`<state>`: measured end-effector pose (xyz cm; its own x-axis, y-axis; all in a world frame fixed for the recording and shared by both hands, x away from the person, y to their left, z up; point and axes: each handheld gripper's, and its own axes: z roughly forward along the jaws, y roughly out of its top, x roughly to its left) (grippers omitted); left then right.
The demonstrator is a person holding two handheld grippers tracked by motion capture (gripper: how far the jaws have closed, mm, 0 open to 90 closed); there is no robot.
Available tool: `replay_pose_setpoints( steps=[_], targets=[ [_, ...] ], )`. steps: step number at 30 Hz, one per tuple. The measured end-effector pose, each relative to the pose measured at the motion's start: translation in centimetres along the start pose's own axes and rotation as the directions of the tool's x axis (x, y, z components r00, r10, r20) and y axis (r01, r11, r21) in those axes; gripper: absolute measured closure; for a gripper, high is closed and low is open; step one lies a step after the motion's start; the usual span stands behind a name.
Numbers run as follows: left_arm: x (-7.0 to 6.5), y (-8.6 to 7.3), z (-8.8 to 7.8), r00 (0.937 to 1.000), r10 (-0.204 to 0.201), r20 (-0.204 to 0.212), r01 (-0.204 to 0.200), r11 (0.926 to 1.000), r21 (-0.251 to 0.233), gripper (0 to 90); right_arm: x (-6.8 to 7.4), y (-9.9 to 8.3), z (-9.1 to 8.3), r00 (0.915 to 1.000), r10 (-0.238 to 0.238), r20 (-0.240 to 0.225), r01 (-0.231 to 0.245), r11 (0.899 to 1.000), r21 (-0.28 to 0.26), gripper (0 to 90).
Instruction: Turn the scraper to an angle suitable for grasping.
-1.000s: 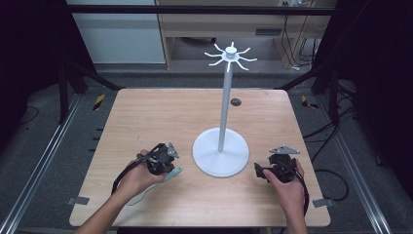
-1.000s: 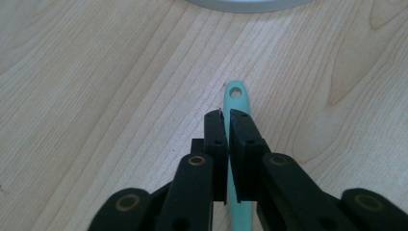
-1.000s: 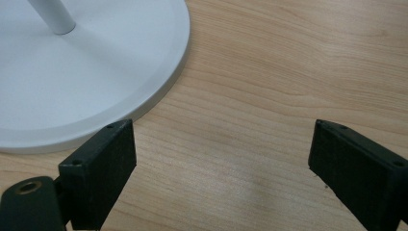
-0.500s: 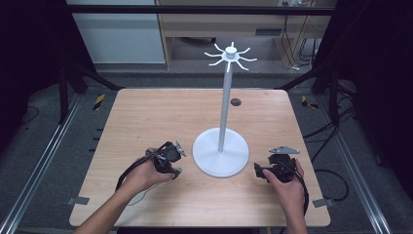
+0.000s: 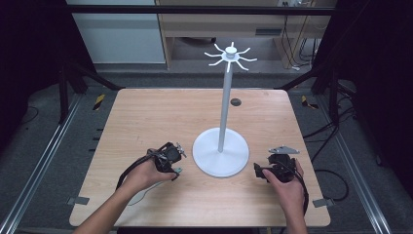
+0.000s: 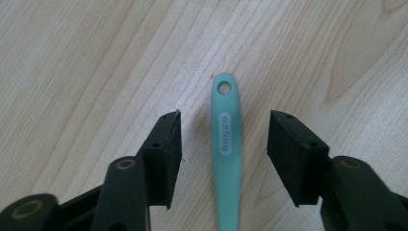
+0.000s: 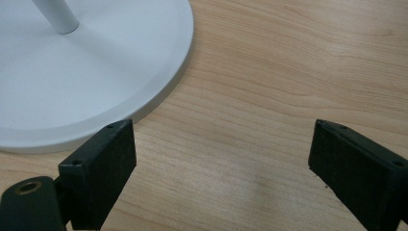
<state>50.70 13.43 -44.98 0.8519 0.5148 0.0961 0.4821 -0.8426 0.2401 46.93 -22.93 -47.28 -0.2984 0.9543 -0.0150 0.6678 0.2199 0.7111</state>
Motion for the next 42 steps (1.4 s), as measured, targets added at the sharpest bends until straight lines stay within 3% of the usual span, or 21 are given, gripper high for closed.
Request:
replay_pose_setpoints(
  steps=[23, 33, 42],
  targets=[
    [0.2, 0.2, 1.5, 0.9995, -0.01, 0.03, 0.009, 0.9991, 0.042, 67.7, 0.0, 0.0, 0.0, 1.0, 0.005, -0.006, -0.005, 1.0, 0.001, 9.8],
    [0.8, 0.2, 1.5, 0.9977, -0.042, 0.053, 0.04, 0.9987, 0.032, 73.5, -0.1, 0.0, 0.0, 1.0, 0.006, -0.006, -0.006, 1.0, 0.003, 9.7],
    [1.3, -0.7, 0.9, 0.9959, -0.072, 0.055, 0.073, 0.9969, -0.029, 74.2, -0.1, 0.0, 0.0, 1.0, 0.009, -0.003, -0.009, 1.0, 0.003, 9.7]
  ],
)
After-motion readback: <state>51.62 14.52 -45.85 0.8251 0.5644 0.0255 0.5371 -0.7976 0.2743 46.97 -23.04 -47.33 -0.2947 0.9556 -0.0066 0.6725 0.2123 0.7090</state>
